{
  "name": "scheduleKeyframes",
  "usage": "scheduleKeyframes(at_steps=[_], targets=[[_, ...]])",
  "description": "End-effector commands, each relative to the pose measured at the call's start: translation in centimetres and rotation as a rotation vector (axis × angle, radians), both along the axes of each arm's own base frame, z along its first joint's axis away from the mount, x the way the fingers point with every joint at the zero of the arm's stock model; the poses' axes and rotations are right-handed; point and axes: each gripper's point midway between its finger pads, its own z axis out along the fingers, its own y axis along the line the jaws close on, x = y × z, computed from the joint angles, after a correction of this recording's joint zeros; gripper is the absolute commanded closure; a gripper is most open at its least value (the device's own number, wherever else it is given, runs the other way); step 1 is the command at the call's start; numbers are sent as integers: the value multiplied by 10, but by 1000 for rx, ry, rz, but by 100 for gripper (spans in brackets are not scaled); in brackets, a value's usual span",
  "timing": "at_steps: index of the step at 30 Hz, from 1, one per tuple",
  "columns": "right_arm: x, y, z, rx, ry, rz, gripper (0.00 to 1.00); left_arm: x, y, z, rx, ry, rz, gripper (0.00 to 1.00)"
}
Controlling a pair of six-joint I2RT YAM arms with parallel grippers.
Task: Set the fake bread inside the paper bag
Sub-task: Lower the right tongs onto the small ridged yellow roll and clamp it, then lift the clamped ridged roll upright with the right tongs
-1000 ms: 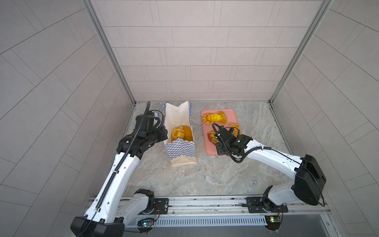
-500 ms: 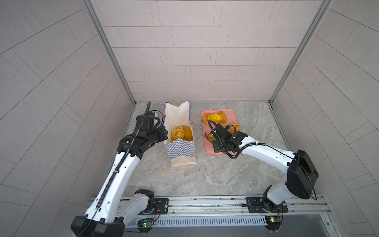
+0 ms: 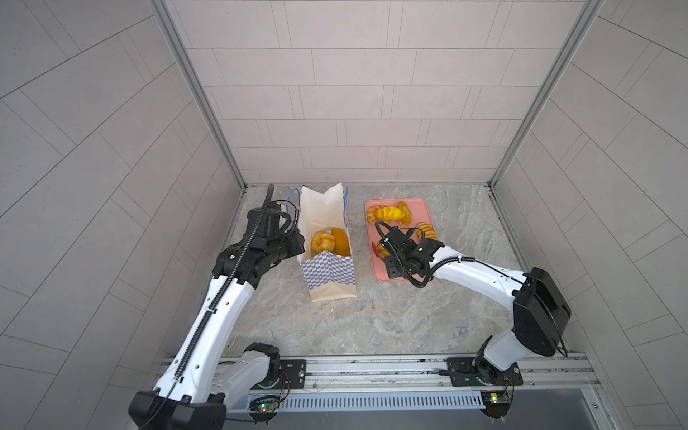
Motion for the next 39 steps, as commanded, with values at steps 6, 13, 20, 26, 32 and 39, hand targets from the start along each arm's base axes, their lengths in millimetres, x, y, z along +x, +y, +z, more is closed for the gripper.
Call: scheduleKeyframes(at_steps=[6,13,20,26,32,39], targets=[[7,-7,2,-26,-17,-27,45,1,0,0,13,-6,-8,75],[8,-13,7,-20,-27,-35,52,1,0,2,12,-9,-8,75],[6,-20,16,-11,-39,-41,54,1,0,5,8,-16,-6,71],[4,-25,26,3,-52,-44,56,-1,1,10,7,-24,-4,69],[3,-33,47,19,-99,-47,56,-2,1,18,4,-38,-4,69],[1,-43,78,45,-189,-50,56,-5,2,23,-2,-46,-1,61]])
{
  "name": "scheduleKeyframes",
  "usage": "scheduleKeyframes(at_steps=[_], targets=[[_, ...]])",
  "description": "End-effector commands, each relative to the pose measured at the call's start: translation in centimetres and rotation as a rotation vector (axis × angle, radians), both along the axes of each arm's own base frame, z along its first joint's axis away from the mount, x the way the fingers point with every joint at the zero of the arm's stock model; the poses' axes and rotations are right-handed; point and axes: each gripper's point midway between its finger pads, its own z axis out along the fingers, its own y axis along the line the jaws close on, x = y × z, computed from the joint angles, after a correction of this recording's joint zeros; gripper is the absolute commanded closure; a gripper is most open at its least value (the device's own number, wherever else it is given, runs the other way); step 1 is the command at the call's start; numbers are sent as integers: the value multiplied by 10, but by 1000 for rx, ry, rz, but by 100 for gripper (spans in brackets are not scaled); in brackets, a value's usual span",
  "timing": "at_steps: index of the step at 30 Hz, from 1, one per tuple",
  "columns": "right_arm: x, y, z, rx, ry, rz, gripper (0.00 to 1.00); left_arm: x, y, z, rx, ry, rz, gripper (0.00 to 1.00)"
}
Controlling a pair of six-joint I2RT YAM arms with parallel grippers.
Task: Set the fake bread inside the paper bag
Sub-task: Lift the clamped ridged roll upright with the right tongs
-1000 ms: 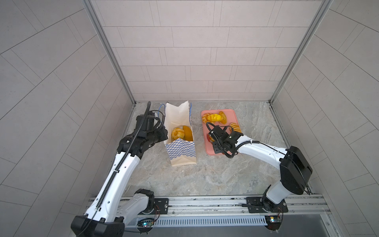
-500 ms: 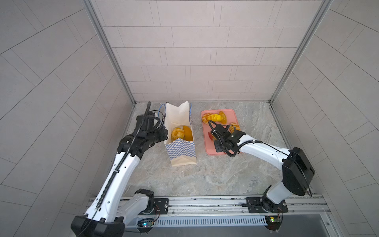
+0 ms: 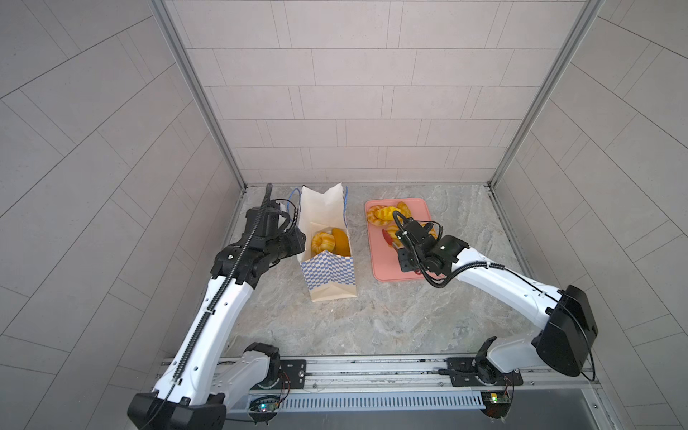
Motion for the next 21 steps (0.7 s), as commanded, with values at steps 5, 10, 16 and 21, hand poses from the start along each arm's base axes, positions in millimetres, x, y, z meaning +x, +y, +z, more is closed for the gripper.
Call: scheduleKeyframes(at_steps=[5,10,16,21], targets=[[-3,-15,43,14,-118,0,56,-6,3,20,-3,-46,7,66],[-5,-19,65,29,-150,6,56,-9,4,23,-8,-53,11,72],[-7,-23,81,33,-178,6,56,-10,4,25,-13,-57,12,76],[-9,-26,95,45,-202,3,56,-9,2,23,-15,-52,8,79]])
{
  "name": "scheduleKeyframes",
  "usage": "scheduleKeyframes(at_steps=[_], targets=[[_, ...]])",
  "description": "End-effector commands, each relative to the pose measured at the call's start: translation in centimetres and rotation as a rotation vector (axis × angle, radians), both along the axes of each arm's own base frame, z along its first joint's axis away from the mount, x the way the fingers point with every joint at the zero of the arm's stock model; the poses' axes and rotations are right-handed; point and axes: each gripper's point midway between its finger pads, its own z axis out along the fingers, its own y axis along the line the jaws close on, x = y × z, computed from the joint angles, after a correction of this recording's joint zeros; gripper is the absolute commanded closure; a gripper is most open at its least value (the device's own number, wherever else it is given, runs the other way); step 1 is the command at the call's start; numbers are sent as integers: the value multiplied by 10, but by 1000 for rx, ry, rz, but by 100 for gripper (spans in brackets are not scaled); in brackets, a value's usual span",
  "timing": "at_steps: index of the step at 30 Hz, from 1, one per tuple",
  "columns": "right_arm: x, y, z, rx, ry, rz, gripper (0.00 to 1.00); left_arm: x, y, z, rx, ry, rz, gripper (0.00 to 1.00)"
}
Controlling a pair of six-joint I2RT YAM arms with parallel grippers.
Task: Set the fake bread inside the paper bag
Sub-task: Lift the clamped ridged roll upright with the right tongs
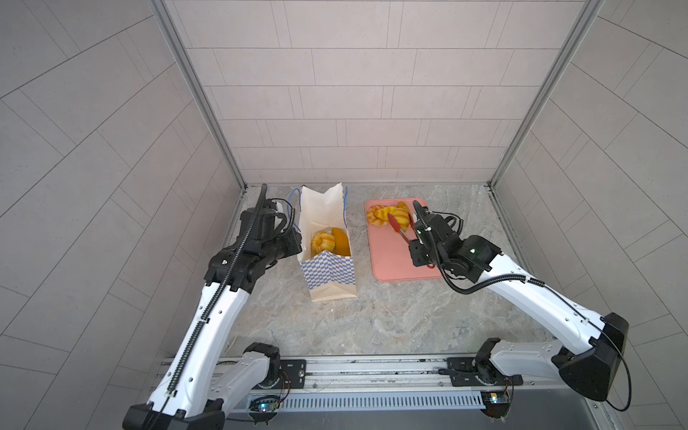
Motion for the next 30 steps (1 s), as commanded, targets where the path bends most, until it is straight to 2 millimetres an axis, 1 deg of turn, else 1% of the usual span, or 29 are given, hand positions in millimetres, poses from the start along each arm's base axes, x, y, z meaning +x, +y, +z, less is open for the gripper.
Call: scheduleKeyframes(at_steps=[1,10,16,25,30], targets=[[1,-10,31,17,-74,-24,56,-2,0,8,-8,-13,3,80],[-3,-12,67,63,-139,-9,56,-2,-1,6,-14,-10,-2,87],[-6,-12,87,93,-174,1,55,-1,-2,7,-18,-13,-6,93],[-10,-11,119,146,-239,28,55,0,-3,5,-20,-9,-4,94],[-12,-6,136,193,-274,55,54,0,-2,4,-17,-8,-2,94]])
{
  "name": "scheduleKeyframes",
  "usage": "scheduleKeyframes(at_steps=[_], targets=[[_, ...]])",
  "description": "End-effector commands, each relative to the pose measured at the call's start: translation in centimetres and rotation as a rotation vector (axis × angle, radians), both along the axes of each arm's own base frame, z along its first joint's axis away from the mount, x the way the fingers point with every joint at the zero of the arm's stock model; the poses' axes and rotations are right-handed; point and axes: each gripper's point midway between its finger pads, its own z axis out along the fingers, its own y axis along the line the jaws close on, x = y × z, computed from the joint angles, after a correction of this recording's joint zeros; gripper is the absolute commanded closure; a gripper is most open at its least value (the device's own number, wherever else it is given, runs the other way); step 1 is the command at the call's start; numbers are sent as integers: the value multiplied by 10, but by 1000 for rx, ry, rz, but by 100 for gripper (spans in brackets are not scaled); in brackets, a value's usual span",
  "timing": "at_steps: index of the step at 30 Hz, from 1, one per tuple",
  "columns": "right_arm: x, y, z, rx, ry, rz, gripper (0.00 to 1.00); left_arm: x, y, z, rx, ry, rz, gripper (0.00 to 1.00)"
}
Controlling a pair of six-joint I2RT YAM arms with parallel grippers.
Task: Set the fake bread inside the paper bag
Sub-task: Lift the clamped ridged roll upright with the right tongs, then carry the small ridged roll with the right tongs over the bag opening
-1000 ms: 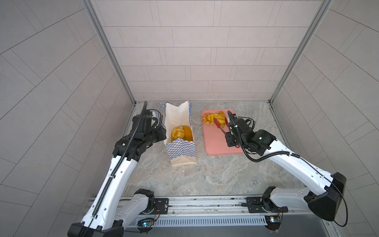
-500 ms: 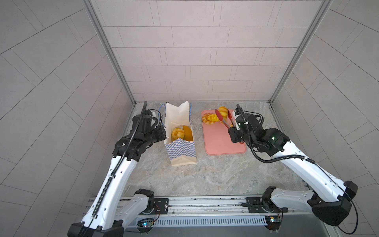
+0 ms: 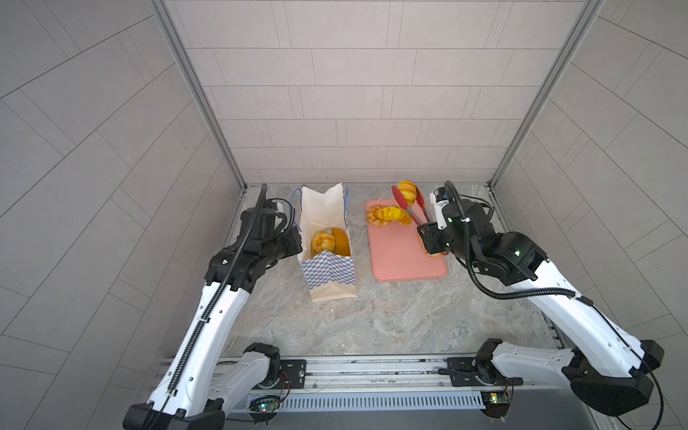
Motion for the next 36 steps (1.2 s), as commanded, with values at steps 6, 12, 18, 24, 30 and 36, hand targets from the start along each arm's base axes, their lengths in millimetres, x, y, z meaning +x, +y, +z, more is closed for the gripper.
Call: scheduleKeyframes(at_steps=[6,12,18,24,30,36], targets=[[-3,8,50,116,-130,58,54,0,0,4,-5,-14,0,94],[-4,20,67,166,-163,108,55,0,0,3,-5,-10,2,94],[-7,30,88,212,-199,150,55,0,0,3,-7,-10,1,94],[-9,43,101,239,-218,197,55,0,-1,1,-7,-7,1,94],[-13,60,110,250,-223,247,55,1,-1,1,-8,-7,0,94],[-20,77,118,239,-233,301,55,1,-1,1,-7,-7,0,94]])
